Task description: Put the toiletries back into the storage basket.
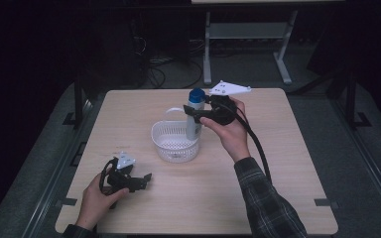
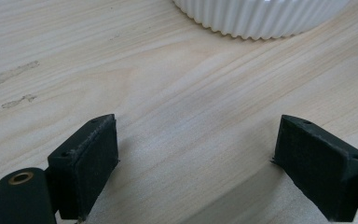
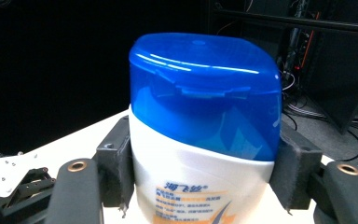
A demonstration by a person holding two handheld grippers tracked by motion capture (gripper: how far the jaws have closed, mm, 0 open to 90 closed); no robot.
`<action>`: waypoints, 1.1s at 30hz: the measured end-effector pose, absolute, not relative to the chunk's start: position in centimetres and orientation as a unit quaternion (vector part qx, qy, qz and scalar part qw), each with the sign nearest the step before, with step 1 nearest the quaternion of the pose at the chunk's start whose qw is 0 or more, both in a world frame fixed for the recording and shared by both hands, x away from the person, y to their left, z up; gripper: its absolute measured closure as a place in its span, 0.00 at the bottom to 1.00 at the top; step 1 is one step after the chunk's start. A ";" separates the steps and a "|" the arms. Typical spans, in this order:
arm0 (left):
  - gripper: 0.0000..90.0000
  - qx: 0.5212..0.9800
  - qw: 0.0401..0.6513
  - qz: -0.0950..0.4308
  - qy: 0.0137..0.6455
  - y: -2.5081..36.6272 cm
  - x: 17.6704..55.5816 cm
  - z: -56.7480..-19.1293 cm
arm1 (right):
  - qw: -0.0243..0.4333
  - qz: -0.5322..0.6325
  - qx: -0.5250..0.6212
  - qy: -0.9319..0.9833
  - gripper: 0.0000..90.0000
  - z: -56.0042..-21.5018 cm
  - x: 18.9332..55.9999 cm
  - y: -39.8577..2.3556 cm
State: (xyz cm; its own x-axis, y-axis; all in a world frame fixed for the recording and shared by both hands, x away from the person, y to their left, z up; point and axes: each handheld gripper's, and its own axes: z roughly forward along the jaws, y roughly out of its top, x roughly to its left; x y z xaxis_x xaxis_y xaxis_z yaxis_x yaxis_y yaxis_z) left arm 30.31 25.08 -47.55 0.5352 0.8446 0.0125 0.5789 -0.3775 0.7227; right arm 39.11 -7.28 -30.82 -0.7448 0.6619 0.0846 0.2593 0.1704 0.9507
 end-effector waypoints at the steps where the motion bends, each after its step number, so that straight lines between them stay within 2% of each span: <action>1: 0.14 0.807 0.342 0.195 0.441 25.1 30.3 -47.6 | 0.177 0.564 0.309 0.745 0.38 -30.9 39.1 -7.2; 33: 0.14 0.808 0.342 0.195 0.439 25.0 30.3 -47.6 | 0.159 0.538 0.309 0.768 0.38 -34.5 39.7 -5.6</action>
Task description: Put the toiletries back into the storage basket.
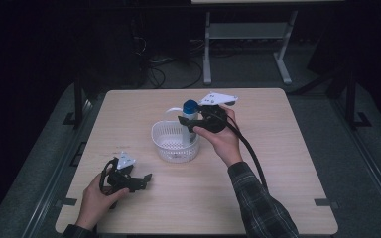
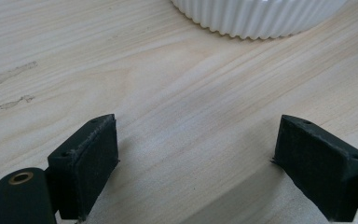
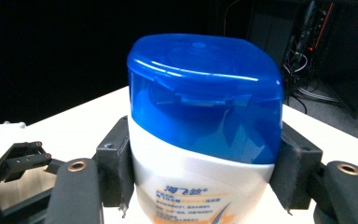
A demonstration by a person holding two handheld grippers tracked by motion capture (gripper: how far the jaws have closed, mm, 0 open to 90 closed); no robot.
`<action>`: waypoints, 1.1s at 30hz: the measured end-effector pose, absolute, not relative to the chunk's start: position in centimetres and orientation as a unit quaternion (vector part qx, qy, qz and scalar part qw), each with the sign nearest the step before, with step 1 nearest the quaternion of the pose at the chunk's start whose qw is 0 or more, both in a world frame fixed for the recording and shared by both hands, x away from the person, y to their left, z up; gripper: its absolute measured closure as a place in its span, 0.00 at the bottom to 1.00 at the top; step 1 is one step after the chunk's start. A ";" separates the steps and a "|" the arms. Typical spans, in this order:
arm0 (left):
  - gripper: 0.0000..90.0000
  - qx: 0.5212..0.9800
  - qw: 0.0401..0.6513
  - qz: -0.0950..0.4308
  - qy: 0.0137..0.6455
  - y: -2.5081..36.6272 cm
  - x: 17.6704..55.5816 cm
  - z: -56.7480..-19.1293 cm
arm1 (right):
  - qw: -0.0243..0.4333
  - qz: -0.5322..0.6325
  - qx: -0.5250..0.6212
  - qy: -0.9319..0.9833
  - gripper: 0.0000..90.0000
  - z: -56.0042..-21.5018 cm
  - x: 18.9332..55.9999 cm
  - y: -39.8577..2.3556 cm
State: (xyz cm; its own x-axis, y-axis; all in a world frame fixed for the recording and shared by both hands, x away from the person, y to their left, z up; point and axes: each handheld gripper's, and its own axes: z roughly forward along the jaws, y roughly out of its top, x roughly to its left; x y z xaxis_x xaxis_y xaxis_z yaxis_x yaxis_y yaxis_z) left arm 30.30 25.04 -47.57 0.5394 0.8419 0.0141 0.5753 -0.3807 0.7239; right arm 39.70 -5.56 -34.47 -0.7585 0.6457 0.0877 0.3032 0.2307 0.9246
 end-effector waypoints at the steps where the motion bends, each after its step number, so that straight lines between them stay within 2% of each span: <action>1: 0.14 0.808 0.342 0.195 0.439 25.0 30.3 -47.6 | 0.157 0.537 0.310 0.769 0.38 -34.7 39.7 -5.6; 33: 0.14 0.808 0.342 0.194 0.439 25.0 30.3 -47.6 | 0.144 0.490 0.317 0.799 0.38 -38.9 40.0 -5.1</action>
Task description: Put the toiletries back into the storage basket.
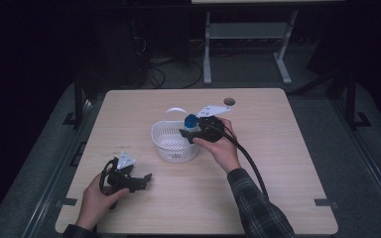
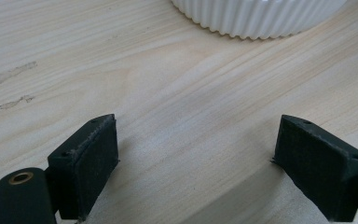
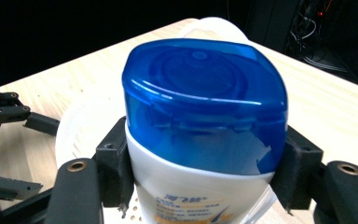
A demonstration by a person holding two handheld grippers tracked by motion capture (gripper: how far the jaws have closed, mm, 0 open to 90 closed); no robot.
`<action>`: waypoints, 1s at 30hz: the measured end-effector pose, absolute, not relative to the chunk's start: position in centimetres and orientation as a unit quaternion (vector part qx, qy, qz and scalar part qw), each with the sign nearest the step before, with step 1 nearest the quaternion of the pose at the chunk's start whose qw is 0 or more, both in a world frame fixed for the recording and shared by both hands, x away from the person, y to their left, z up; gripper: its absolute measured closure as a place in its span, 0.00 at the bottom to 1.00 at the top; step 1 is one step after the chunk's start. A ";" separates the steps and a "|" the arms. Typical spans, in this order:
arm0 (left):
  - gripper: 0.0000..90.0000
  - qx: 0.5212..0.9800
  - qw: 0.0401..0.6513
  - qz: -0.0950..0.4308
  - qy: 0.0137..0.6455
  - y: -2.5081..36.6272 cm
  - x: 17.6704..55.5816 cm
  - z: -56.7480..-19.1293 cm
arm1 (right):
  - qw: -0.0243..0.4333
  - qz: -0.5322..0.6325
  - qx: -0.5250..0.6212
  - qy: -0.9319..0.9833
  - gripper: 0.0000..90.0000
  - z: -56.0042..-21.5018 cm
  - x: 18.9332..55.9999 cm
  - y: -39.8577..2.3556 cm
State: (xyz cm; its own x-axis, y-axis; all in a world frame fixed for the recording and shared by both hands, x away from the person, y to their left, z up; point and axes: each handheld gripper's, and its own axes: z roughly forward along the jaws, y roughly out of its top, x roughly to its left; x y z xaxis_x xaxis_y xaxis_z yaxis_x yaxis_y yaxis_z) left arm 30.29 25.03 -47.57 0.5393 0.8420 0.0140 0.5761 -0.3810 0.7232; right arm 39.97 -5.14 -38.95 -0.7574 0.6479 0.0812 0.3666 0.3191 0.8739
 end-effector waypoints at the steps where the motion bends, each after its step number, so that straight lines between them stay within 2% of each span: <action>1: 0.14 0.808 0.342 0.194 0.439 25.0 30.3 -47.6 | 0.142 0.488 0.319 0.800 0.38 -39.1 40.0 -5.1; 19: 0.14 0.808 0.342 0.194 0.439 25.0 30.3 -47.6 | 0.127 0.492 0.310 0.804 0.36 -39.4 39.8 -5.0; 30: 0.14 0.809 0.341 0.193 0.439 25.0 30.3 -47.5 | 0.108 0.496 0.302 0.807 0.28 -39.6 39.7 -4.7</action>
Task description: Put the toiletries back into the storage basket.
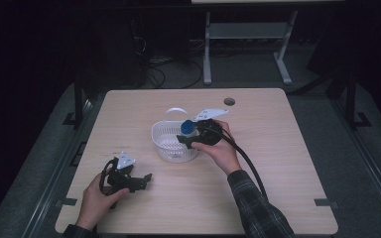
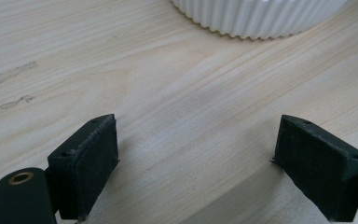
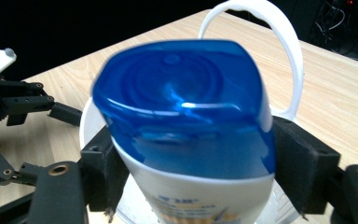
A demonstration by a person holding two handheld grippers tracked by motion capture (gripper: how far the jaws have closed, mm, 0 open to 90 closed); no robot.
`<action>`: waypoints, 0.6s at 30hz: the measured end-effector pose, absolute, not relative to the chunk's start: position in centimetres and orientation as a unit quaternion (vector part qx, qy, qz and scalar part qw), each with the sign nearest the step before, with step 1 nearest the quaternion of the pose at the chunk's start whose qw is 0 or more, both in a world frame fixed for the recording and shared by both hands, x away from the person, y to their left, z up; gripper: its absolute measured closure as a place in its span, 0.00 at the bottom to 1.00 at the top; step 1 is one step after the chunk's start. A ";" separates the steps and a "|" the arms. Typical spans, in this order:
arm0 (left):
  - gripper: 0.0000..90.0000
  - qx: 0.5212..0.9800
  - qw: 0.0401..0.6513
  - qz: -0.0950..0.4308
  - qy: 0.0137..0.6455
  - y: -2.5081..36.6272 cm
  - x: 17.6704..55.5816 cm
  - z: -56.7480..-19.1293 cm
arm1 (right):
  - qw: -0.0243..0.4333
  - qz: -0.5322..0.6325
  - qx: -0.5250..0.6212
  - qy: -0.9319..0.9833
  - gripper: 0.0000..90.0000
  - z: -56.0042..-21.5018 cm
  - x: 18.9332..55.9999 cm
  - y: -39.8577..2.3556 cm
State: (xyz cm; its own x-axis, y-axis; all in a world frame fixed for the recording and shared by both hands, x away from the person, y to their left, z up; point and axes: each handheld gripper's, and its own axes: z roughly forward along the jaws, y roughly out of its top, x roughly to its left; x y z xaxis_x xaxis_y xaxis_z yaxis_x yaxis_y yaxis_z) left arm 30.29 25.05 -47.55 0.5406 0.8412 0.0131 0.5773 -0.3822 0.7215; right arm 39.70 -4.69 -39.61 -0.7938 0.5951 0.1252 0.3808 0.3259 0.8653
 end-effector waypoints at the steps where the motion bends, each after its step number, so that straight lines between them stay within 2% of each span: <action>1: 0.14 0.808 0.342 0.193 0.439 25.0 30.3 -47.6 | 0.108 0.496 0.304 0.806 0.28 -39.5 39.7 -4.7; 4: 0.14 0.808 0.342 0.194 0.439 25.0 30.3 -47.6 | 0.129 0.483 0.306 0.810 0.28 -39.1 39.4 -4.7; 18: 0.14 0.808 0.342 0.195 0.439 25.0 30.3 -47.6 | 0.116 0.504 0.294 0.804 0.26 -37.3 38.1 -6.0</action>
State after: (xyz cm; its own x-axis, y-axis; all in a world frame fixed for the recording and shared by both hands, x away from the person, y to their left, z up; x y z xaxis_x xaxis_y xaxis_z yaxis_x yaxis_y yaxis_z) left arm 30.29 25.03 -47.56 0.5386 0.8424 0.0154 0.5757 -0.3813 0.7233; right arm 38.11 -6.00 -37.26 -0.8000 0.5897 0.1108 0.3562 0.3181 0.8786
